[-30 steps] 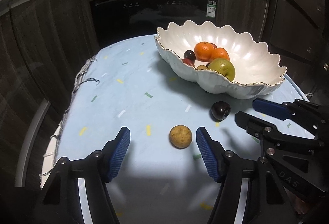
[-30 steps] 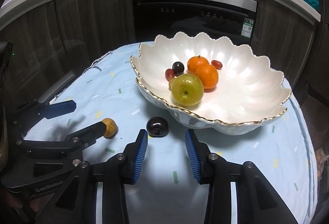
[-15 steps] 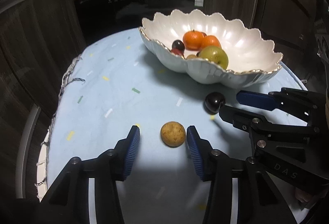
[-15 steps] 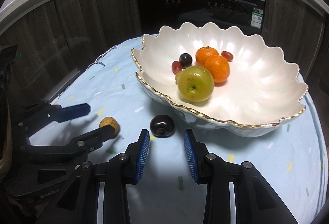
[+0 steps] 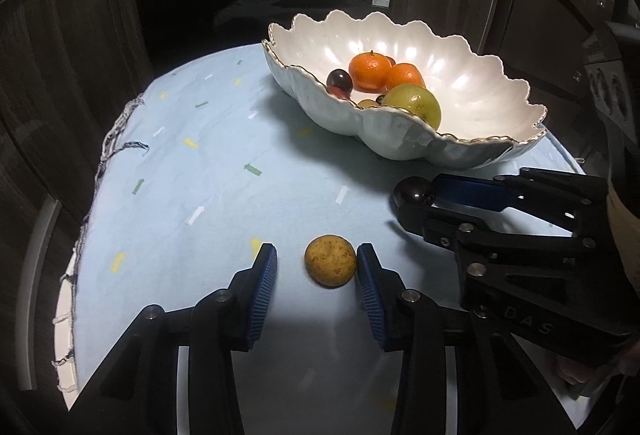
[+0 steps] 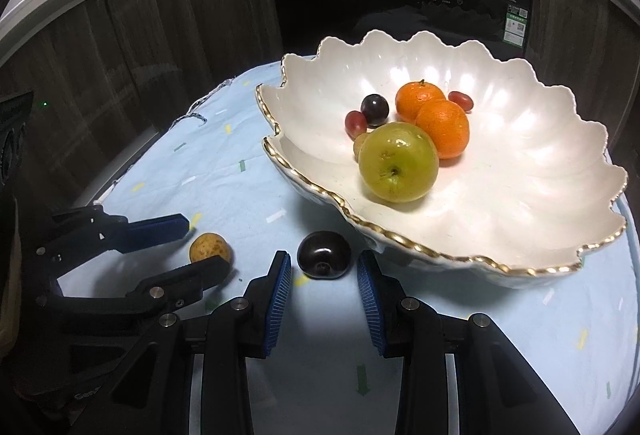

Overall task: Organize fruits
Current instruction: 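Grasp the brown round fruit with the left tool while the right tool grasps the dark plum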

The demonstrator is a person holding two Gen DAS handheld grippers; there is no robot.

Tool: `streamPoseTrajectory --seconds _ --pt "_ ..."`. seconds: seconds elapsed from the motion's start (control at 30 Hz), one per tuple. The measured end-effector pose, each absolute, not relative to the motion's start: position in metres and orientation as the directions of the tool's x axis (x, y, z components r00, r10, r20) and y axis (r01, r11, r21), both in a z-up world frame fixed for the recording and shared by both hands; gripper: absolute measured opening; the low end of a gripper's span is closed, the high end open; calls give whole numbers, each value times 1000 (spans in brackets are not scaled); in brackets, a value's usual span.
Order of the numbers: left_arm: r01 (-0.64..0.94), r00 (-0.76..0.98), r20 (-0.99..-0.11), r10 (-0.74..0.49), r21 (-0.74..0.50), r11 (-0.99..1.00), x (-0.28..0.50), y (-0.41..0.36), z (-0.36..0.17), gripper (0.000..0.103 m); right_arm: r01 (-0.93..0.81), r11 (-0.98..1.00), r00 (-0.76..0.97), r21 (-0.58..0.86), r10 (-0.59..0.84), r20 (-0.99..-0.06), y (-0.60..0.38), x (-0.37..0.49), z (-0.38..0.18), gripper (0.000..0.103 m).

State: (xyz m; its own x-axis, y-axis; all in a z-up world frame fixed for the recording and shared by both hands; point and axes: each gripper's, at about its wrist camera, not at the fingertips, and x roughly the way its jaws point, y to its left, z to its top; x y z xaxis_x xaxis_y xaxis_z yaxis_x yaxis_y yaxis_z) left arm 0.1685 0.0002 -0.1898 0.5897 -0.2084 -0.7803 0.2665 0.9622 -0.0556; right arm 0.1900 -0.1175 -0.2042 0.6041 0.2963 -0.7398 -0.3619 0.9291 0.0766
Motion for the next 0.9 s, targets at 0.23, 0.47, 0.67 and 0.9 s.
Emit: streamPoseTrajectory --seconds 0.23,0.47,0.67,0.9 --pt "284 568 -788 -237 -83 955 172 -2 -194 31 -364 927 577 92 302 -759 -114 198 -209 33" --pt "285 567 -787 -244 -91 954 172 -2 -195 27 -365 926 575 99 308 -758 -114 200 -210 29" --pt "275 570 -785 -243 -96 957 172 0 -193 27 -361 927 585 100 308 -750 -114 199 -207 29" --pt "249 586 -779 -221 -87 965 170 5 -188 27 -365 927 600 87 306 -740 -113 187 -198 29"
